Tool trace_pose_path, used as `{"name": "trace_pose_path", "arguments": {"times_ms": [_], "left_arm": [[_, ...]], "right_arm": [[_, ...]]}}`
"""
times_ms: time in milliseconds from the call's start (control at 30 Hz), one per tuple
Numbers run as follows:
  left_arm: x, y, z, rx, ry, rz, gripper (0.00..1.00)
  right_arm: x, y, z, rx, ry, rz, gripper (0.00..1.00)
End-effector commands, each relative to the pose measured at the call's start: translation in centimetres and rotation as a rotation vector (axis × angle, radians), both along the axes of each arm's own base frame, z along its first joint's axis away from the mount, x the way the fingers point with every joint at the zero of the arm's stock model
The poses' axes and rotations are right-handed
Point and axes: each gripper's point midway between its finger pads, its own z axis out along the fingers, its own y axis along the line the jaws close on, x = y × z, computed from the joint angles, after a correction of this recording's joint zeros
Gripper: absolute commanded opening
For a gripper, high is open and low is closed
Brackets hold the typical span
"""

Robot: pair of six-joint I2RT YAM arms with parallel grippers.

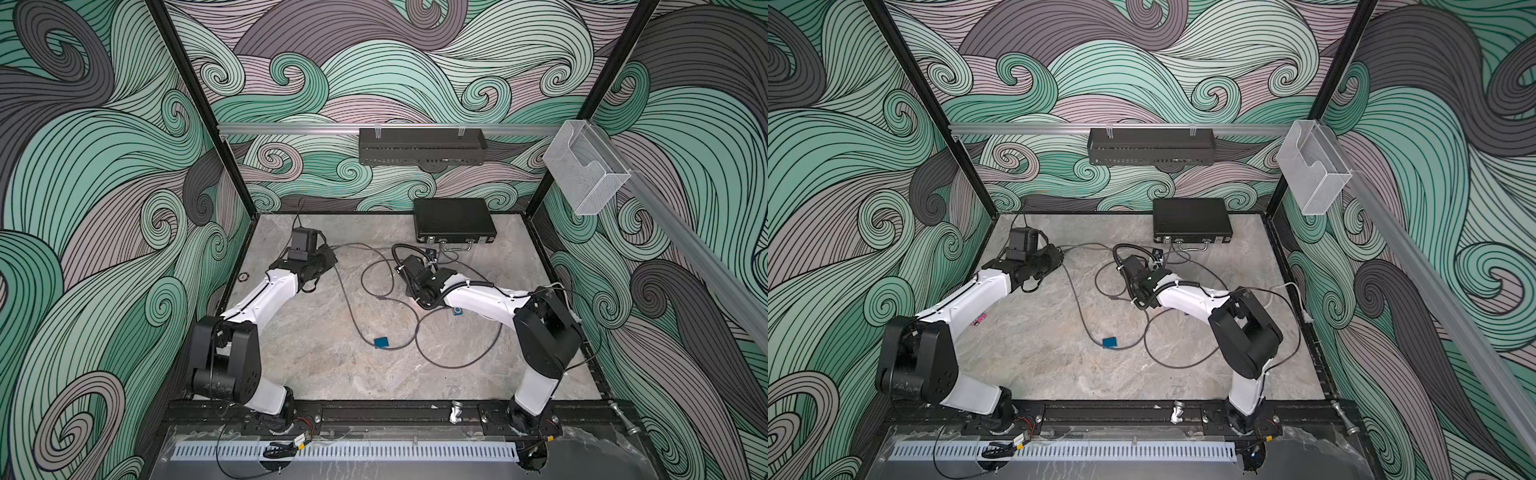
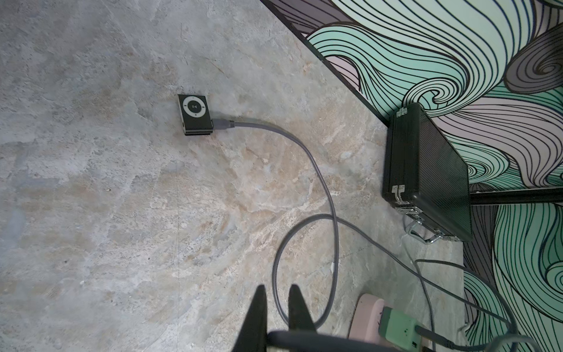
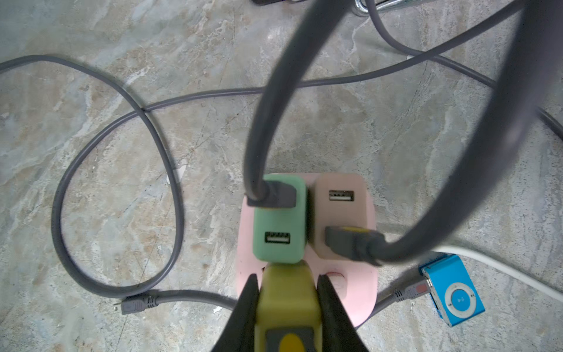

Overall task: Charge mp3
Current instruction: Insert the plug into the socket.

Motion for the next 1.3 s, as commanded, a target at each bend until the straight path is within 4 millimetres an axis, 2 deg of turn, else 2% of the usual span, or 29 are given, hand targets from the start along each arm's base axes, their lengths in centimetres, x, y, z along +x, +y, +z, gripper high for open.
{"name": "trace_pose_path", "arguments": {"times_ms": [0,333,733,900,1033,1067,1133,1267], "left_arm": [[0.7,0.2,1.1,-0.012,-0.012,0.015,0.13],[0.4,0.5,0.9,-0.008,0.013,0.03,0.13],[-0.2,0.2,1.3,-0.028,0.04,0.027,0.13],[-0.4,-0.4,1.5,-0.065,0.047,0.017,0.14],[-0.8,-0.9,2.3,-0.092,0.043,0.008,0.15],[-1.0,-1.0,2.5,-0.096,0.045,0.006,0.16],[-1.7,-1.1,2.8,-0.097,0.055,0.002,0.18],[-3.4,-0.9,2.7,-0.081,0.089,0.004,0.2]], "right_arm": [[-0.4,-1.2,-1.4,-0.017,0.03,-0.055,0.0],[-0.7,-1.1,-2.3,-0.028,0.091,-0.048,0.0],[-2.3,-1.9,-7.0,-0.103,0.267,0.0,0.0],[-2.6,-2.2,-8.1,-0.058,0.311,-0.011,0.0],[-1.7,-1.6,-5.8,-0.047,0.261,0.029,0.01],[-1.4,-1.4,-5.1,-0.043,0.249,0.041,0.05],[-1.0,-0.7,-3.3,-0.021,0.231,0.073,0.27],[-1.1,0.7,-0.5,0.049,0.212,0.132,0.44]]}}
